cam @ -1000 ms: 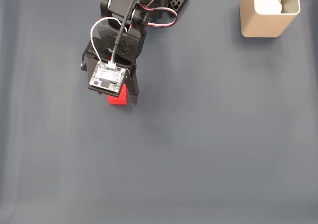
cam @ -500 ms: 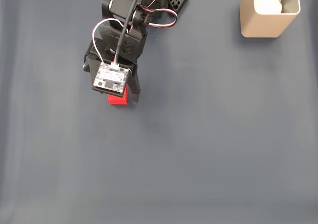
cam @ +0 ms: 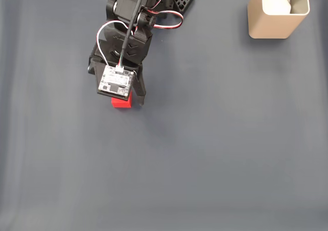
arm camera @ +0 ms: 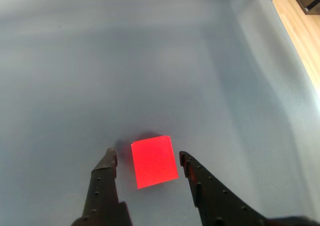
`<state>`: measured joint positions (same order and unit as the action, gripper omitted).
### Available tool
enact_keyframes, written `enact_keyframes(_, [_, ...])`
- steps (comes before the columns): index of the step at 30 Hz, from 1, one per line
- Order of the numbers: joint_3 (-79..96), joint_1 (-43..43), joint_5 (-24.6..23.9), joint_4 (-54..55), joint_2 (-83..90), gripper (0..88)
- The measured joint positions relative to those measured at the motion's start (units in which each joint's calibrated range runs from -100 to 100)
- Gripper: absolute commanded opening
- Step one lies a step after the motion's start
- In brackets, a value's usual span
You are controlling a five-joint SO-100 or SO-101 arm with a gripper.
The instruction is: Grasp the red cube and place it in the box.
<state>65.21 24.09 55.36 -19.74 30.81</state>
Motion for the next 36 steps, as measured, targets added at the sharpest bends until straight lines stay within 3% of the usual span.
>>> enact_keyframes(36, [0.0,-0.9,-1.2,1.4,-3.7,31.9])
